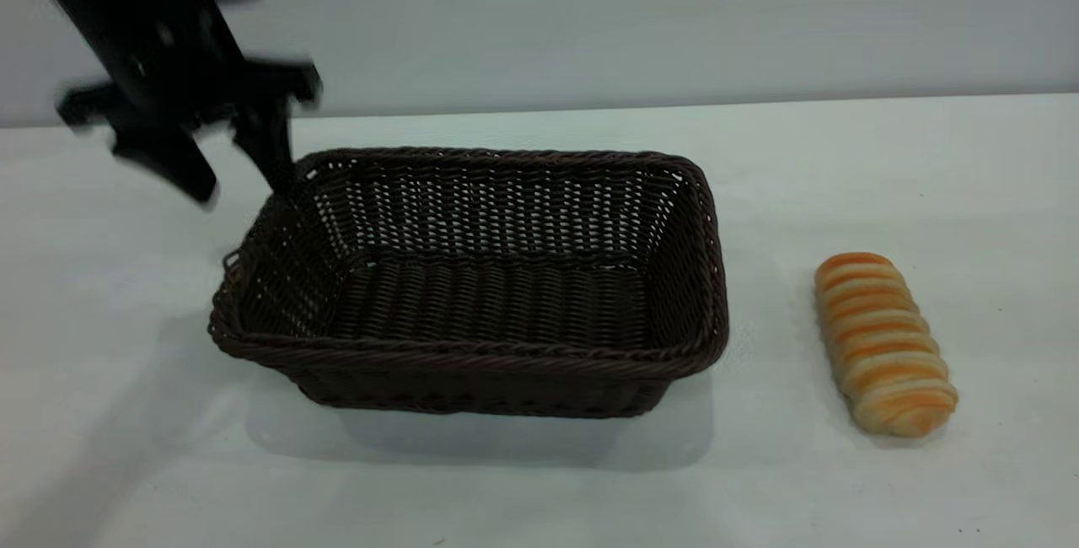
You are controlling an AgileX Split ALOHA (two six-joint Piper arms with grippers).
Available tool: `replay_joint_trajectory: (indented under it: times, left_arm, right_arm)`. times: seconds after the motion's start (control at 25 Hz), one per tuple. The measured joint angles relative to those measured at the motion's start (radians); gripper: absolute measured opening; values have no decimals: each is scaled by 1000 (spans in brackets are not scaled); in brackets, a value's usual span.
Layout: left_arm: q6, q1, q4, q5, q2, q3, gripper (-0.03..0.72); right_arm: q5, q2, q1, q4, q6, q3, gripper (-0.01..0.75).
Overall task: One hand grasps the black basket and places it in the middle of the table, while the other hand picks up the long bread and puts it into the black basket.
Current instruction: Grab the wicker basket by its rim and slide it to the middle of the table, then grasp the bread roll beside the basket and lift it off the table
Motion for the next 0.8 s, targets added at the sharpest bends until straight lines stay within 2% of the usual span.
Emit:
replay_joint_trajectory:
  times: [0.2,0.48,0.8]
  left_arm:
    - [-6,0,23,32,-190,0,570]
    - [-3,0,29,80,-378,0,568]
    - [-2,0,52,123,-466,0,568]
  right_arm:
    - [-47,240,0,173,-155,-32,425]
    - [-224,688,3,426,-386,-142,425]
    - [-524,1117,119,604,-628,-205,425]
